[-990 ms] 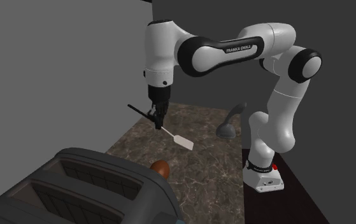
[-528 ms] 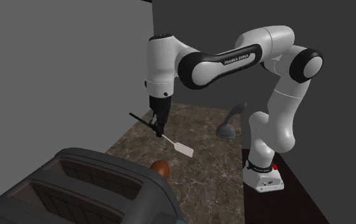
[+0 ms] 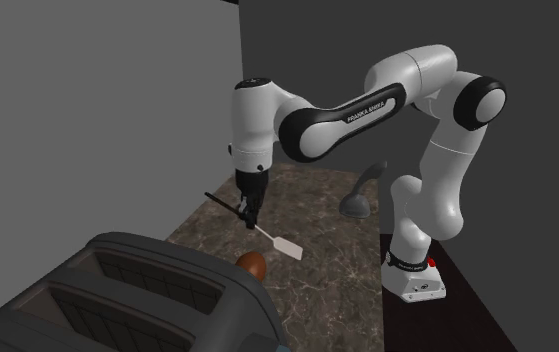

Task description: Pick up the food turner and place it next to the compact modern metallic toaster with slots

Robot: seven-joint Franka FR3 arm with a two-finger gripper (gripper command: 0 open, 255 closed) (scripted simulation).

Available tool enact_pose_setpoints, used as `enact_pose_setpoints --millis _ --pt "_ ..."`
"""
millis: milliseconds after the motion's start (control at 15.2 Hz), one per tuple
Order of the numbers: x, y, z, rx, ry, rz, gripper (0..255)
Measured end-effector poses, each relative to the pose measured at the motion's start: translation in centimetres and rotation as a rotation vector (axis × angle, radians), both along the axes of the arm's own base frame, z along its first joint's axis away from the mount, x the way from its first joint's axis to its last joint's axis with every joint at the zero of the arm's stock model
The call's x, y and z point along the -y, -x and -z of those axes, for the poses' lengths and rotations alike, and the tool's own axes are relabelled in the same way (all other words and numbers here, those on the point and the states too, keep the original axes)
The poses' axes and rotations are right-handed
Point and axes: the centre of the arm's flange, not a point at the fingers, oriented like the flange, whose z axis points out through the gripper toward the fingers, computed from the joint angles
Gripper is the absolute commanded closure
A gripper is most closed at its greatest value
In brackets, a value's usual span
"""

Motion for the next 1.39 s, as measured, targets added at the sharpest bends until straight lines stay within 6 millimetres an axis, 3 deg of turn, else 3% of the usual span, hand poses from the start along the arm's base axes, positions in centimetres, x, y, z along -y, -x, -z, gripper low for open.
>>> enact_pose_setpoints --millis 924,1386 --pt "0.0 0.0 7.5 0.0 0.0 0.0 255" --pt "0.1 0.1 8.2 0.0 0.0 0.0 255"
